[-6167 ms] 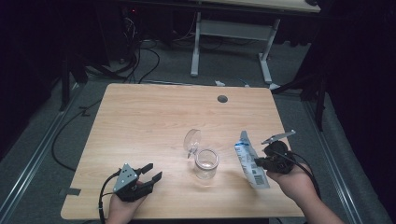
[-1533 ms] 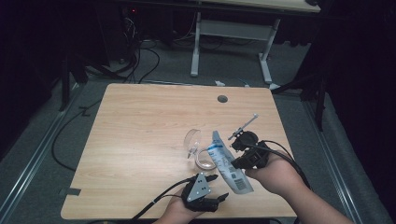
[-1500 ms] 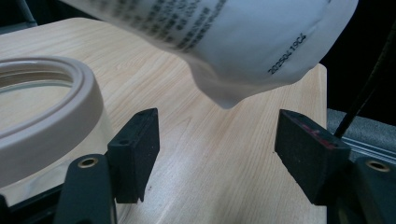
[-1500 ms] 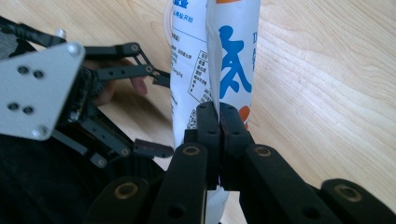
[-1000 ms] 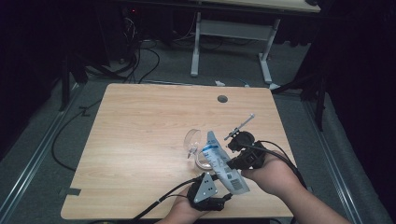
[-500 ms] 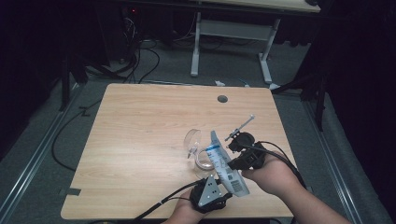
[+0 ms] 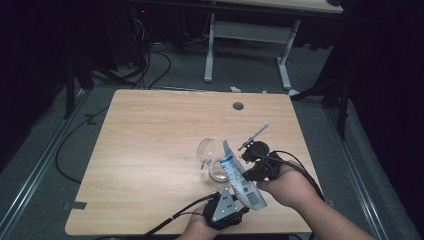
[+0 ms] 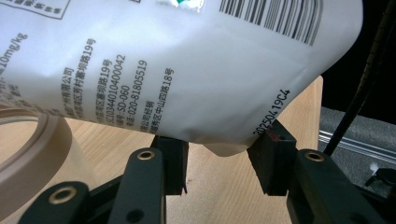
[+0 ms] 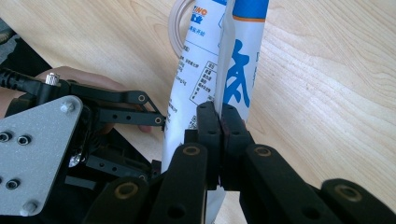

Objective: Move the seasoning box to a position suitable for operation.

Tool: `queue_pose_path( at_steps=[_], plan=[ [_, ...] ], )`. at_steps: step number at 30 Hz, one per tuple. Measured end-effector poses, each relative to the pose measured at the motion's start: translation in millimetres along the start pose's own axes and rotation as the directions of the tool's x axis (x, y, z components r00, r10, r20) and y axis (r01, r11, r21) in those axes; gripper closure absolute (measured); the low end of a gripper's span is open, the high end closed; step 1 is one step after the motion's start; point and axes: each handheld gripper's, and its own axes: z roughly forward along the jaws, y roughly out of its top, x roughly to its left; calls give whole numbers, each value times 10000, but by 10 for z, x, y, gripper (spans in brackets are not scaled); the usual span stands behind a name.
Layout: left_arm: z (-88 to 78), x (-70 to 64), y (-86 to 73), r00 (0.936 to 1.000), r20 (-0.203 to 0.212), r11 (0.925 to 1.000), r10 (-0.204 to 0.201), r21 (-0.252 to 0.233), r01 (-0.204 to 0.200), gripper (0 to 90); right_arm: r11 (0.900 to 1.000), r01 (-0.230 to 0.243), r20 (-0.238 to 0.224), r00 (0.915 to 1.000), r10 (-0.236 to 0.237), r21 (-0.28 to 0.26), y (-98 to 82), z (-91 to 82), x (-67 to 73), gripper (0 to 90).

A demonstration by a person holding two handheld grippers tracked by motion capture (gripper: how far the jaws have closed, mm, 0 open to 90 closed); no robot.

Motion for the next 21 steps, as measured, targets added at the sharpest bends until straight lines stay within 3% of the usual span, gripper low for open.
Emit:
queue_pose_path(
  at_steps=[21],
  plan=[
    [-13,-19,12,9995,-313,10000,-73,-20,72,621,9998,-184,-77,9998,185,65,56,15,-7,890]
  ],
)
